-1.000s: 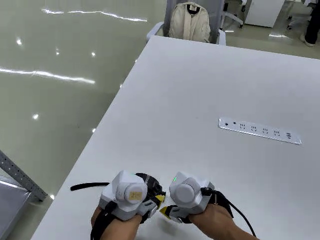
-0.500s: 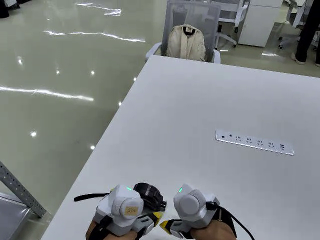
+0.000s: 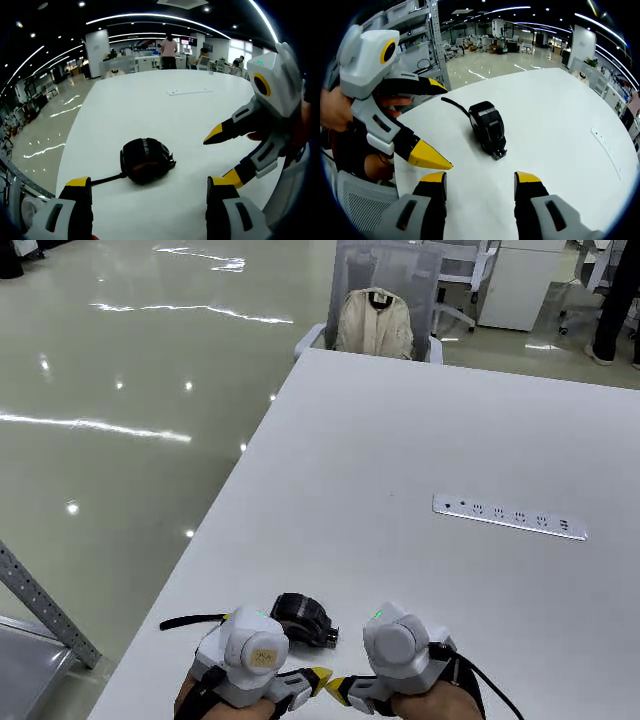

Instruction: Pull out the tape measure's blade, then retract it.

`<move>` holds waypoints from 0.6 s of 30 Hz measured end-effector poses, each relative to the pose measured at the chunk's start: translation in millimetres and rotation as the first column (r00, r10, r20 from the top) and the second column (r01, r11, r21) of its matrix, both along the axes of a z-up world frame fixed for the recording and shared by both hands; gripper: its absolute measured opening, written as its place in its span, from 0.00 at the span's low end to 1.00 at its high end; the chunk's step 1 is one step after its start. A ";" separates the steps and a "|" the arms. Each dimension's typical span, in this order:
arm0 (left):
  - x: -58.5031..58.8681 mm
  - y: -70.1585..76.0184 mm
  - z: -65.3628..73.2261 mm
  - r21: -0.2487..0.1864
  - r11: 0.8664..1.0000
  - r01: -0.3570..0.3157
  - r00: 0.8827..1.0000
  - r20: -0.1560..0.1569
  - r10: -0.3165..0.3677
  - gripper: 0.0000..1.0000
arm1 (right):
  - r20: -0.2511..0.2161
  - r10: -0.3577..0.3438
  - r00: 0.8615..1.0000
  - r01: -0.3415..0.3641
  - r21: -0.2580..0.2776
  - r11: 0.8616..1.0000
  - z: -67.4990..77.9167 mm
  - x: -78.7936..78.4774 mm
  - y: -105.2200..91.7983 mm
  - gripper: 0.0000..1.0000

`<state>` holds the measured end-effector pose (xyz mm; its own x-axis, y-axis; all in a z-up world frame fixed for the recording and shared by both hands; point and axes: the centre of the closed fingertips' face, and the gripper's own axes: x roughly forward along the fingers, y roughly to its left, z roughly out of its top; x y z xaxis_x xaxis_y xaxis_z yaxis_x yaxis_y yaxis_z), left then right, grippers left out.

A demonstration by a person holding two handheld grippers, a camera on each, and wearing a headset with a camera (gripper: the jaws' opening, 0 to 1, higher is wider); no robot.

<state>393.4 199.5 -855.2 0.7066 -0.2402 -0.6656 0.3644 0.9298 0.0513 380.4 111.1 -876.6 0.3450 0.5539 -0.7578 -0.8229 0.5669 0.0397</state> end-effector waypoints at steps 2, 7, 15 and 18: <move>-3.4 -0.6 2.4 0.002 1.000 0.015 1.000 0.004 -0.015 0.92 | 0.001 -0.032 0.999 0.032 0.010 0.999 6.9 -5.8 -1.8 0.57; -7.6 -2.2 4.4 -0.003 0.999 0.040 0.999 0.016 -0.040 0.93 | 0.014 -0.057 0.998 0.057 0.004 0.998 13.5 -8.2 -5.5 0.60; -14.5 1.6 6.8 -0.017 0.998 0.060 0.998 0.015 -0.060 0.95 | 0.022 -0.101 0.995 0.101 -0.003 0.995 17.9 -16.9 -13.7 0.63; -19.0 3.1 8.0 -0.020 0.998 0.061 0.998 0.013 -0.060 0.95 | 0.028 -0.110 0.994 0.110 -0.006 0.994 19.6 -20.9 -15.5 0.64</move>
<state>374.4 202.6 -847.2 0.6983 -0.2962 -0.6516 0.4195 0.9070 0.0373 359.6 95.6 -857.0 0.4244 0.5060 -0.7509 -0.7560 0.6544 0.0137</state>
